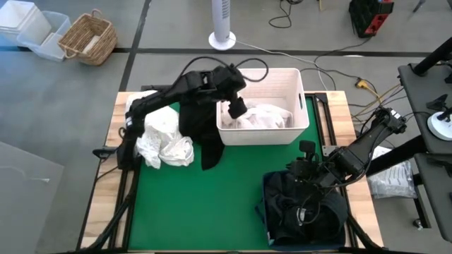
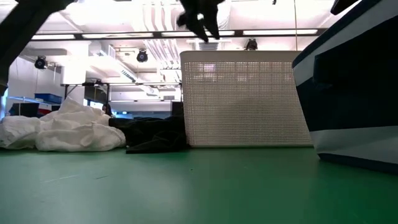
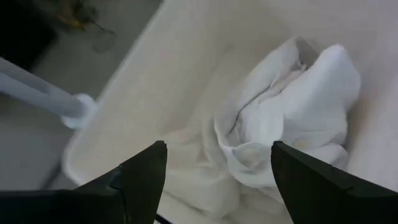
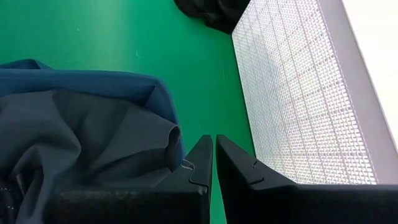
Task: Sort clothes
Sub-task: Put the black shirt into the blue laundry bin
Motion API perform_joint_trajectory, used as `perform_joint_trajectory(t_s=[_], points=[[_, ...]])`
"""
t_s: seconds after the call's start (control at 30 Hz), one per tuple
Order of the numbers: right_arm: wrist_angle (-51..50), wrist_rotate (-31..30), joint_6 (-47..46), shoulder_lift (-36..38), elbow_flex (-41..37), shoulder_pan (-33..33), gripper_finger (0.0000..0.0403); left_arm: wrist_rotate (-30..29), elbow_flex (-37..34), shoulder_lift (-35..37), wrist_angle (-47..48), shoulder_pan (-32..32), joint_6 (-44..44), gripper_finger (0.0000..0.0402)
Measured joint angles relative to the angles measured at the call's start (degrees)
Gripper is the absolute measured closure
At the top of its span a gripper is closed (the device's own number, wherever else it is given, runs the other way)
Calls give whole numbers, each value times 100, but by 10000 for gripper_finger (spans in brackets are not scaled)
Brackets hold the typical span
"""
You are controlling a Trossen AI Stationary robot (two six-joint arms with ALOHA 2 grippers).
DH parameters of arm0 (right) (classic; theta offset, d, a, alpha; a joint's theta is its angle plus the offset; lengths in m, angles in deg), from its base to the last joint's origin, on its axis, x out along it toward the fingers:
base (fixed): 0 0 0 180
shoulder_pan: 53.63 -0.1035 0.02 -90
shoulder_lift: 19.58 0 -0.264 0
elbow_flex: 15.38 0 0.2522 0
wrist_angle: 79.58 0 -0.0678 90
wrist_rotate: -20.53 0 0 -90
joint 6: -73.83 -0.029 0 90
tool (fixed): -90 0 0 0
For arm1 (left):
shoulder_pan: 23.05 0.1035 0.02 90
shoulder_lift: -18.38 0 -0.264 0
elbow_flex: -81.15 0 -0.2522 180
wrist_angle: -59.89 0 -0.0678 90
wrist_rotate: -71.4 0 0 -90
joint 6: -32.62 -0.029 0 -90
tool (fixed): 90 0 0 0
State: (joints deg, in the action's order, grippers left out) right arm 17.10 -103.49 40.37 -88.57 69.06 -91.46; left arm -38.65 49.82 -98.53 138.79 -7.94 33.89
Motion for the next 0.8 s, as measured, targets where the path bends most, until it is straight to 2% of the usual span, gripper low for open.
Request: perform_joint_trajectory(t_s=[0.07,0.27,0.43,0.6,0.8], points=[[1,-1,0,0,-2,1,390,-201,0,184,4,-243,-98,139],[2,-4,0,0,-7,-1,390,-296,-2,846,65,-974,-307,139],[8,-9,2,0,-7,1,390,-719,-49,1343,312,-1618,-210,139],[110,-31,55,0,-9,0,390,-1493,-92,1584,967,-2278,303,139],[133,-45,105,0,-9,1,390,-2302,-109,1620,2210,-3033,1393,139]])
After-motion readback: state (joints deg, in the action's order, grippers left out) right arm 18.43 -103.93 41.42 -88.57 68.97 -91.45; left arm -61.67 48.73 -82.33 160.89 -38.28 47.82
